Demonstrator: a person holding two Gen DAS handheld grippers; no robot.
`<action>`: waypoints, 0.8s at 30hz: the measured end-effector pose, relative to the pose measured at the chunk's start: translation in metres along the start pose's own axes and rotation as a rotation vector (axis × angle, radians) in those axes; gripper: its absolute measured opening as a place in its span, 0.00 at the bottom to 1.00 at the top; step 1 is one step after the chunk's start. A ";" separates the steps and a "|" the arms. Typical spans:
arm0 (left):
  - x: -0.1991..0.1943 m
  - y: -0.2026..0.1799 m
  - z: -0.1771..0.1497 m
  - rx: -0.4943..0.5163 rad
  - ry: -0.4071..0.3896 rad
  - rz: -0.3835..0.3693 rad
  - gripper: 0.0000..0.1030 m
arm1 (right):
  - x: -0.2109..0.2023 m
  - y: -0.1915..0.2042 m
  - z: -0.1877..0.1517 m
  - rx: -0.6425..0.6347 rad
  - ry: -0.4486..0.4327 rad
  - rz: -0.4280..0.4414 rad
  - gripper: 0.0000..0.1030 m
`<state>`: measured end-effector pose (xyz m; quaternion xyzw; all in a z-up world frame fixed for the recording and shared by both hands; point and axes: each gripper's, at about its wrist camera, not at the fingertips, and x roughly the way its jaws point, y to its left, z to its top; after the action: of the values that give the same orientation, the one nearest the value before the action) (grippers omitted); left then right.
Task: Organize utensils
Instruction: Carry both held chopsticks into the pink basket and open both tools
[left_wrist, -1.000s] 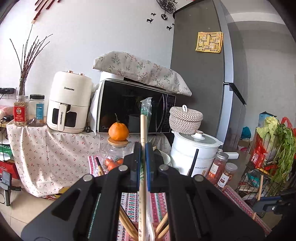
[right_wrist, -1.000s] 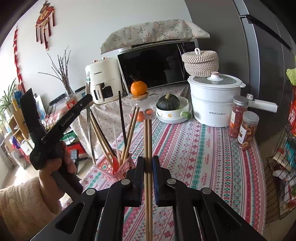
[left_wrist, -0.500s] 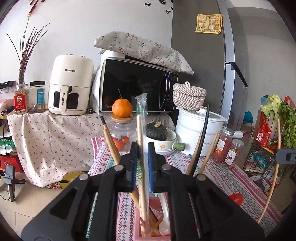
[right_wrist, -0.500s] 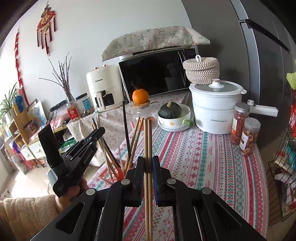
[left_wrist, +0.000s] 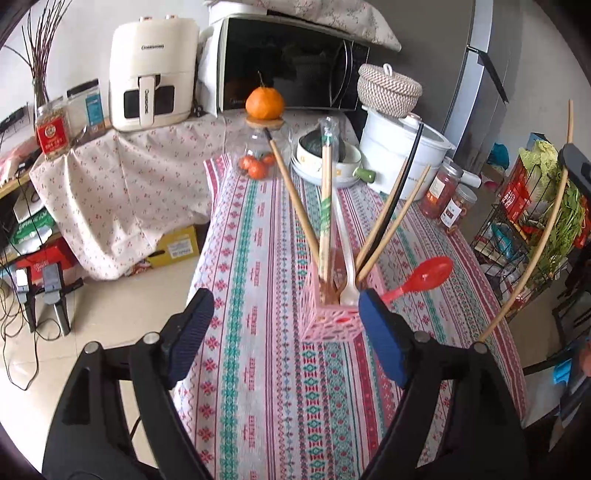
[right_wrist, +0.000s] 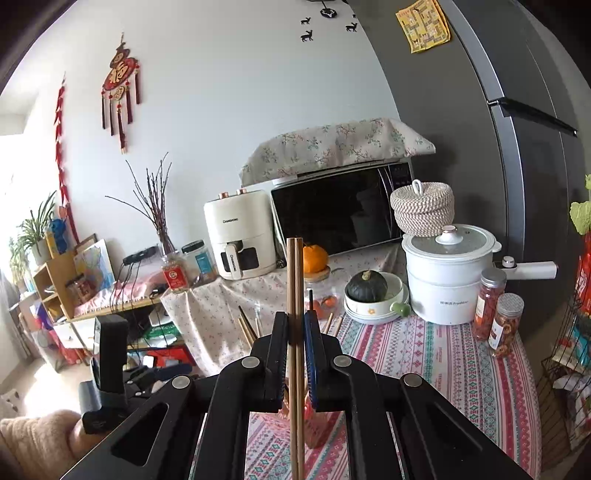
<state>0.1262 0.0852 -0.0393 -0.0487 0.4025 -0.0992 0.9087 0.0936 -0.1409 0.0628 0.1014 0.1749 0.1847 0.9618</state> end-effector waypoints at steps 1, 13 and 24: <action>0.002 0.005 -0.007 -0.023 0.023 -0.013 0.79 | 0.002 0.004 0.002 0.008 -0.012 -0.005 0.09; 0.018 0.016 -0.032 -0.047 0.141 -0.067 0.79 | 0.069 0.038 0.000 0.023 -0.133 -0.120 0.09; 0.013 0.027 -0.026 -0.065 0.130 -0.080 0.80 | 0.128 0.033 -0.049 0.062 -0.019 -0.155 0.09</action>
<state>0.1197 0.1084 -0.0706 -0.0877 0.4612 -0.1252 0.8740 0.1764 -0.0545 -0.0125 0.1190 0.1785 0.1031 0.9713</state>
